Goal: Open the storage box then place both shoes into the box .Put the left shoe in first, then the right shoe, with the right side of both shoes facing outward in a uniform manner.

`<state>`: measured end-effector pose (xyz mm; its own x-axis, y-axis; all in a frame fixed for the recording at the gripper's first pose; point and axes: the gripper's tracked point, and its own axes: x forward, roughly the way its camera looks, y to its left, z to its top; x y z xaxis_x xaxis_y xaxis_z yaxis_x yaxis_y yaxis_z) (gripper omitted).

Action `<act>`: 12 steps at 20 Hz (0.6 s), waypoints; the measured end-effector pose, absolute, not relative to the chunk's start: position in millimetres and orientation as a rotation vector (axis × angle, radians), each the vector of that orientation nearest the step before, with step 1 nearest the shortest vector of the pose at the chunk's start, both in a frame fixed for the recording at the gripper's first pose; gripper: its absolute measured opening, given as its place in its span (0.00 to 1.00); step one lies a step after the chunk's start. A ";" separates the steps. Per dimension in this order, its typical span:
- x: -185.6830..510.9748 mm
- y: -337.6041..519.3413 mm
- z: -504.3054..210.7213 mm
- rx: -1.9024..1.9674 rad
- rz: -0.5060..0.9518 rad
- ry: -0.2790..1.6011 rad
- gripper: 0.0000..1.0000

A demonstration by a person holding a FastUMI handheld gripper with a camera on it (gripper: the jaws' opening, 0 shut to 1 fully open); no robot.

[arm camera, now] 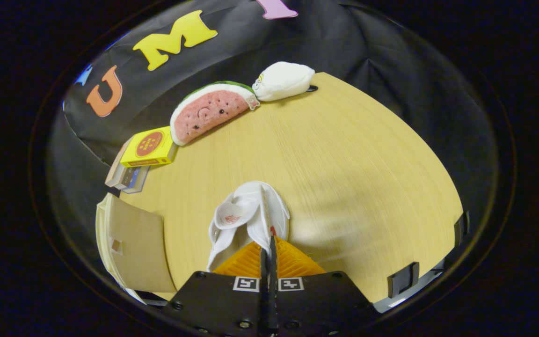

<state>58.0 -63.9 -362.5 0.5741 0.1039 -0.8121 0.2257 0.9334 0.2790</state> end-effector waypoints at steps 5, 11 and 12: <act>48.1 -62.4 -388.7 0.232 -0.083 0.922 0.05; 75.8 -64.7 -395.8 0.197 -0.023 0.889 0.25; 78.6 -62.7 -399.8 0.197 -0.007 0.903 0.20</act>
<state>78.6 -62.7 -399.8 0.6208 0.0771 -0.7802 0.0886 0.9819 0.1675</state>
